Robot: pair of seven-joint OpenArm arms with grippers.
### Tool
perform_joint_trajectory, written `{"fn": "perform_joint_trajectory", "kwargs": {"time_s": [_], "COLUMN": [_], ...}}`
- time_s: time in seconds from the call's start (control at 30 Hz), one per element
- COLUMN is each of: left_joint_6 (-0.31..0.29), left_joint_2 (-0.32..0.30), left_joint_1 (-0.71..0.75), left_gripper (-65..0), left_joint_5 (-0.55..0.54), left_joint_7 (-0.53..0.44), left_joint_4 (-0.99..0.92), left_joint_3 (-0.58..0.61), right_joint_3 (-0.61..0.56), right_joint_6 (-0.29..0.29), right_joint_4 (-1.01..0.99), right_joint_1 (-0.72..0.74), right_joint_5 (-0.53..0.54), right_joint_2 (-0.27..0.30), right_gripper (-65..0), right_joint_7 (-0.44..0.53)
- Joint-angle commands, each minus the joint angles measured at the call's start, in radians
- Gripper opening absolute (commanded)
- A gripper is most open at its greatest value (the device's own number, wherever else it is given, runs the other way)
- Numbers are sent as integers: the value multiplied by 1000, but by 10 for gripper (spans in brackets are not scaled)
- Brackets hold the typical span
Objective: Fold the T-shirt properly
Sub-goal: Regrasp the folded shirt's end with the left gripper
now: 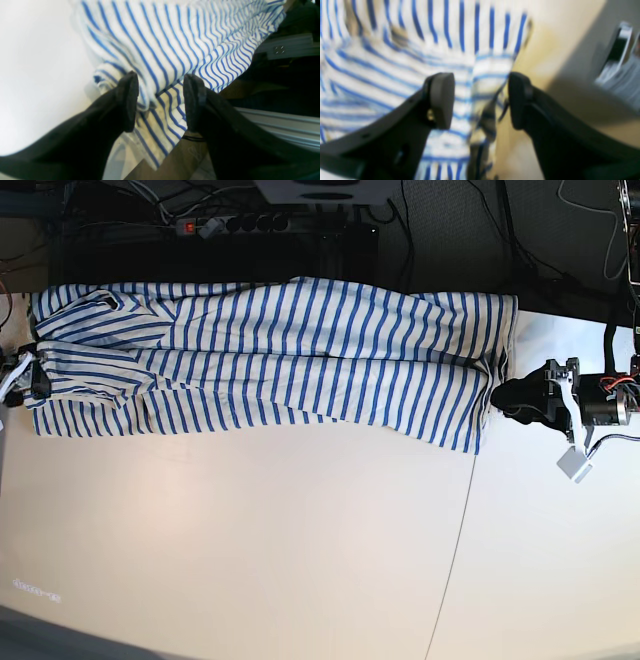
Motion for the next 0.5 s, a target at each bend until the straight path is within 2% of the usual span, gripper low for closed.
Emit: {"fn": "perform_joint_trajectory", "kwargs": {"time_s": [0.0,0.07,0.17,0.23,0.3,0.37,0.4,0.47], "left_joint_6": [-24,-24,-24,-24,-24,-24,-24,-24], "left_joint_2": [-19,-20,-20,-19,-10,8,21,53], "left_joint_1": [-16,-16,-11,4,25,52,65,89], "left_gripper": [-333,-334,-335,-369,-477,-570,-601,-640], "left_joint_5": [-26,-26,-26,-26,-26,-26,-26,-26], "left_joint_7": [-11,-11,-11,-11,-11,-11,-11,-11], "left_joint_4": [39,91,163,195,221,233,233,232], "left_joint_3": [-16,-28,-39,-38,-38,-37,-37,-36], "right_joint_3": [24,28,28,27,27,27,27,27], "right_joint_6": [74,74,76,76,76,76,76,76], "right_joint_4": [13,13,13,13,13,13,13,13], "right_joint_1": [34,66,76,76,68,55,53,43], "right_joint_5": [11,16,100,154,156,166,167,167], "right_joint_2": [32,34,34,33,31,30,26,16], "right_gripper": [-308,-308,-310,-322,-423,-620,-650,-650], "right_joint_7": [25,20,-16,-58,-64,-64,-65,-64]}}
